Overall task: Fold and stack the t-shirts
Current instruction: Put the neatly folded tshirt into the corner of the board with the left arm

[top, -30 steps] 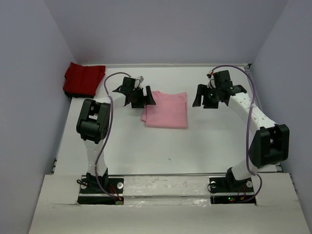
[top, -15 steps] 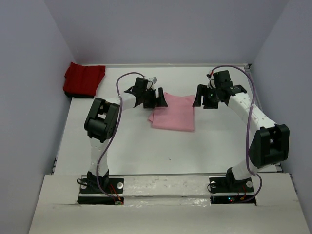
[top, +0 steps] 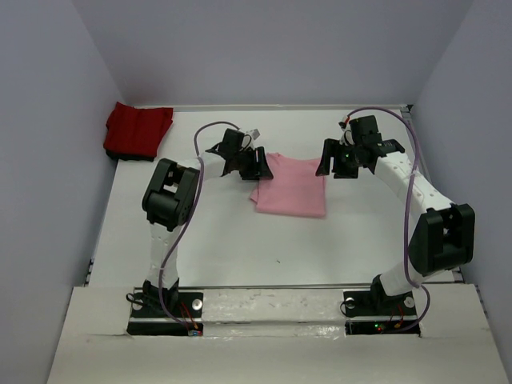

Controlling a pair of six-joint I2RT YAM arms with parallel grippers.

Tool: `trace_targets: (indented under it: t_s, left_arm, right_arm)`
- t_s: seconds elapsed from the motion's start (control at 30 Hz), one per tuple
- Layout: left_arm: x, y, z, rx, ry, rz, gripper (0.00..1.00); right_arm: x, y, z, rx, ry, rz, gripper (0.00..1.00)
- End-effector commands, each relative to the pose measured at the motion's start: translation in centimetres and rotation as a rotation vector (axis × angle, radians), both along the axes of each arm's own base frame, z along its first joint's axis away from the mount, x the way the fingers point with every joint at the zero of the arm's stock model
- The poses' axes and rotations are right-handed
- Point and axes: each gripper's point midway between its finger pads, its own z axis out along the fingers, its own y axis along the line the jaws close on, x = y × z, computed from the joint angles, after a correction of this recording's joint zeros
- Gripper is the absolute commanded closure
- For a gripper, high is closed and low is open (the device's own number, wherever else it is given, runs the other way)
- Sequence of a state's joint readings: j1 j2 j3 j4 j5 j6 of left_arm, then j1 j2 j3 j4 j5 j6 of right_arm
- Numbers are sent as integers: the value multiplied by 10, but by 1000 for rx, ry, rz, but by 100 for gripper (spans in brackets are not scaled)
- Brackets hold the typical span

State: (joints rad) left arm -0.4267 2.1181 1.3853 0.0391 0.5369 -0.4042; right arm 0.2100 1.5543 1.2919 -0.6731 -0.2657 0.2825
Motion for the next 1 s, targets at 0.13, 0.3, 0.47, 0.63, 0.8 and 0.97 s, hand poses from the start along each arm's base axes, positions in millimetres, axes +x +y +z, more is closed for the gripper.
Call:
trace_targets:
  t_s: [0.13, 0.3, 0.47, 0.63, 0.8, 0.97]
  left_arm:
    - [-30, 2, -47, 74, 152, -44, 34]
    - [-31, 3, -56, 96, 179, -54, 44]
    - [-31, 3, -63, 111, 194, -60, 72]
    - [-31, 2, -69, 126, 207, -61, 98]
    - [-32, 3, -73, 139, 217, -66, 100]
    - [-33, 7, -80, 170, 225, -66, 100]
  right_arm:
    - [1, -1, 7, 0, -30, 13, 28]
    - [1, -2, 7, -2, -28, 10, 28]
    - [0, -2, 6, -3, -27, 9, 28]
    - [0, -3, 6, -7, -27, 5, 28]
    - [-1, -3, 5, -8, -25, 7, 28]
    - [-1, -3, 5, -6, -23, 10, 28]
